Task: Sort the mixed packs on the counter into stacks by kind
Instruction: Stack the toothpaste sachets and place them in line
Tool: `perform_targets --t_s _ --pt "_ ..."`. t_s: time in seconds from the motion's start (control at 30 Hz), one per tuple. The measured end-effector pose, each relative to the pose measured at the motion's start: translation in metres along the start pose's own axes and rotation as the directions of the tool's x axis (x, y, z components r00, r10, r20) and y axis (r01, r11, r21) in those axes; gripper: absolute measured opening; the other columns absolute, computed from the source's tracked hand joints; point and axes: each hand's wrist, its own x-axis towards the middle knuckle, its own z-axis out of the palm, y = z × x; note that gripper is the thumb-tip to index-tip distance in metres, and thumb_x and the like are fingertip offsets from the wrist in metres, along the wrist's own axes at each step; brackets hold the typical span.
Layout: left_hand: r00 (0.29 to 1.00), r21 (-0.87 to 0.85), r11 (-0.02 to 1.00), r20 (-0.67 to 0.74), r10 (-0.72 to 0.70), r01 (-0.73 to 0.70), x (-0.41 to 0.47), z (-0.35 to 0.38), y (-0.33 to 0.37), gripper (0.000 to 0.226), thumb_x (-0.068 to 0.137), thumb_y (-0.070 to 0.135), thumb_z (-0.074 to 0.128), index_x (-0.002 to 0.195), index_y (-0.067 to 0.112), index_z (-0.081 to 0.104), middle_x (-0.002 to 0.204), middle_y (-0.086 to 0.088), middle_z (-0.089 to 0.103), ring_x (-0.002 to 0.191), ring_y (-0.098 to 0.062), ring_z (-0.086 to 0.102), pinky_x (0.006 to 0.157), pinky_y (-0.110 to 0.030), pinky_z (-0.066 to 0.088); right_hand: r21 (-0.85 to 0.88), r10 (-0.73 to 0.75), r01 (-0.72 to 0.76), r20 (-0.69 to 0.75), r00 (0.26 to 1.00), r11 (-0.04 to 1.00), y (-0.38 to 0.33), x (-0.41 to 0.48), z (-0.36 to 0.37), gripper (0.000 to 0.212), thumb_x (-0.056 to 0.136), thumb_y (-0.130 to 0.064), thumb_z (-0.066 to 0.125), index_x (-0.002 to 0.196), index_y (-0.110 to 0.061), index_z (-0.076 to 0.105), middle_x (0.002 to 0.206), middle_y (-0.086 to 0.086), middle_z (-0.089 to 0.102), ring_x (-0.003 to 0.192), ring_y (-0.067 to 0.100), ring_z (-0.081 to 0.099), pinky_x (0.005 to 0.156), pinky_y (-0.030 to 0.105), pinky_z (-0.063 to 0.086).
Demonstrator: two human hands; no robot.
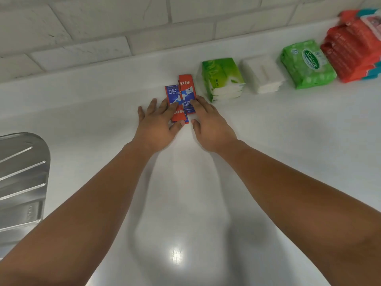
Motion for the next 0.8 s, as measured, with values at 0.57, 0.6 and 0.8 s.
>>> perform_targets --t_s 0.57,0.6,0.8 --pt "0.999 0.015 0.999 -0.002 -0.04 0.04 0.013 0.002 0.001 0.065 0.103 0.056 0.033 0.16 0.028 0.021 0.167 -0.003 0.02 0.155 -0.032 0.012 0.121 -0.061 0.007 -0.023 0.04 -0.04 0.018 0.999 0.999 -0.006 0.015 0.0 0.048 0.101 -0.021 0.046 0.148 -0.013 0.042 0.158 0.011 0.032 0.144 0.029 0.032 0.118 0.037 0.029" --pt "0.999 0.007 0.999 -0.008 -0.044 0.044 0.013 0.002 0.002 0.065 0.103 0.056 0.034 0.16 0.027 0.021 0.167 -0.003 0.021 0.155 -0.031 0.012 0.122 -0.061 0.007 -0.022 0.037 -0.036 0.016 0.999 0.999 -0.006 0.015 0.0 0.048 0.101 -0.02 0.046 0.148 -0.013 0.042 0.158 0.011 0.032 0.144 0.029 0.032 0.119 0.037 0.028" --pt "0.995 -0.05 0.994 -0.029 -0.095 0.093 0.014 0.005 0.007 0.07 0.1 0.061 0.037 0.159 0.027 0.022 0.166 0.0 0.025 0.155 -0.029 0.012 0.122 -0.061 0.004 -0.015 0.03 -0.03 0.008 1.0 0.999 -0.007 0.014 -0.002 0.049 0.1 -0.017 0.046 0.149 -0.012 0.04 0.158 0.011 0.032 0.145 0.027 0.031 0.118 0.034 0.024"
